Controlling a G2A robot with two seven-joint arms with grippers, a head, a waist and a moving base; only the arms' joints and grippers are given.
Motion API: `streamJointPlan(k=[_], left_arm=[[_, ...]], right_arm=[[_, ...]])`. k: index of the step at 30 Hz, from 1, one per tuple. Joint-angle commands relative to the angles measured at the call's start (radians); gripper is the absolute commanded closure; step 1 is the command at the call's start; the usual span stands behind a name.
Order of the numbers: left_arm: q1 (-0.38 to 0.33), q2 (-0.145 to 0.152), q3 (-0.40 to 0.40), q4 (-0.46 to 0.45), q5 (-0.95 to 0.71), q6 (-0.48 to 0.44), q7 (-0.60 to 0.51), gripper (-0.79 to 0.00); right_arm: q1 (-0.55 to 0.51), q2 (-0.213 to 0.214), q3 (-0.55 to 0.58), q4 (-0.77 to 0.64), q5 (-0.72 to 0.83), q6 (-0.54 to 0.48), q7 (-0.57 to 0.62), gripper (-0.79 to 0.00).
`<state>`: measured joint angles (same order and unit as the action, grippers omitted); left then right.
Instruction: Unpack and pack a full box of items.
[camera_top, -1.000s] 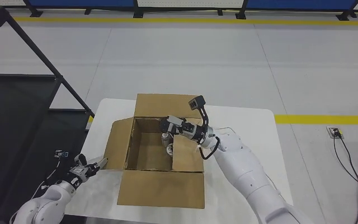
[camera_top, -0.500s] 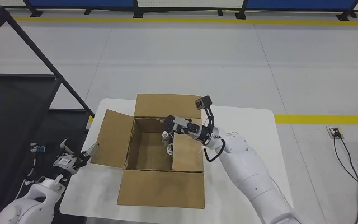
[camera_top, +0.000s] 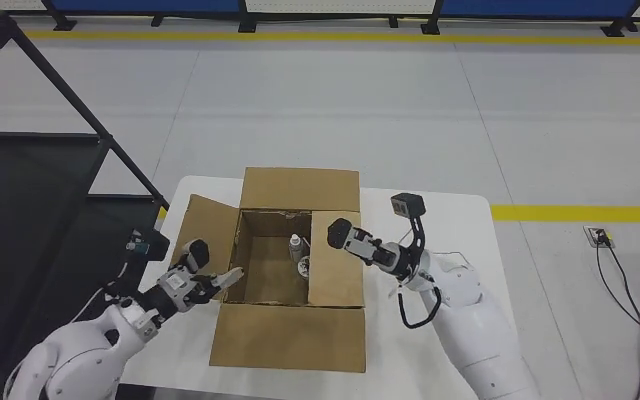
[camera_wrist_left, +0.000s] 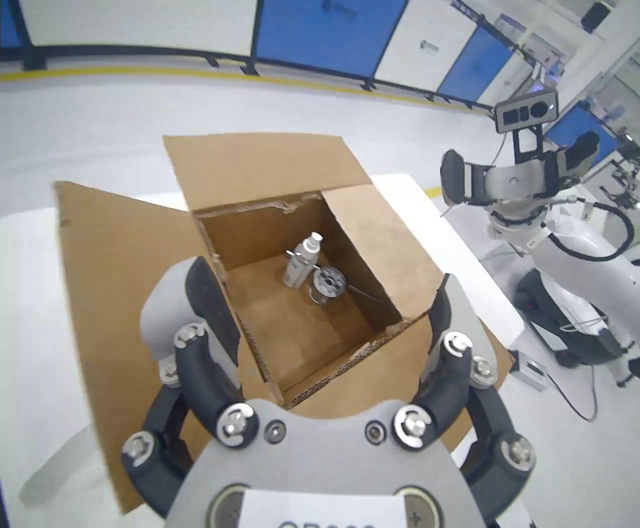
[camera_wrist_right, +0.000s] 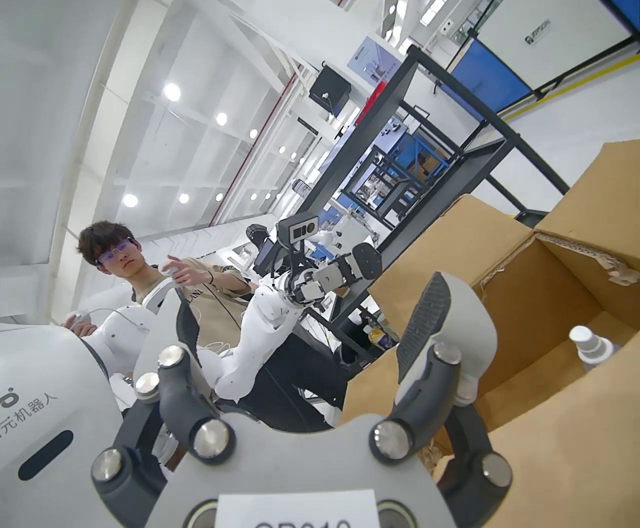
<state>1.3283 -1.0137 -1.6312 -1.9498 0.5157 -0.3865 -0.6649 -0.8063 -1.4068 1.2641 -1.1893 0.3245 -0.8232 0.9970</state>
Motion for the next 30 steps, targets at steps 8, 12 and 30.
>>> streamJointPlan(k=[8,12,30], left_arm=[[-0.282,-0.024,0.312,0.234,-0.068,0.046,-0.186,-0.785],[-0.375,-0.043,0.427,0.331,-0.125,0.038,-0.235,-0.785],[-0.604,-0.126,0.691,0.648,-0.378,0.007,-0.266,-0.785]], right_arm=[[-0.143,0.071,0.131,-0.101,0.026,-0.035,-0.035,-0.785],[-0.179,0.095,0.171,-0.103,0.052,-0.039,-0.039,-0.785],[-0.235,0.173,0.227,-0.078,0.12,-0.041,-0.041,-0.785]])
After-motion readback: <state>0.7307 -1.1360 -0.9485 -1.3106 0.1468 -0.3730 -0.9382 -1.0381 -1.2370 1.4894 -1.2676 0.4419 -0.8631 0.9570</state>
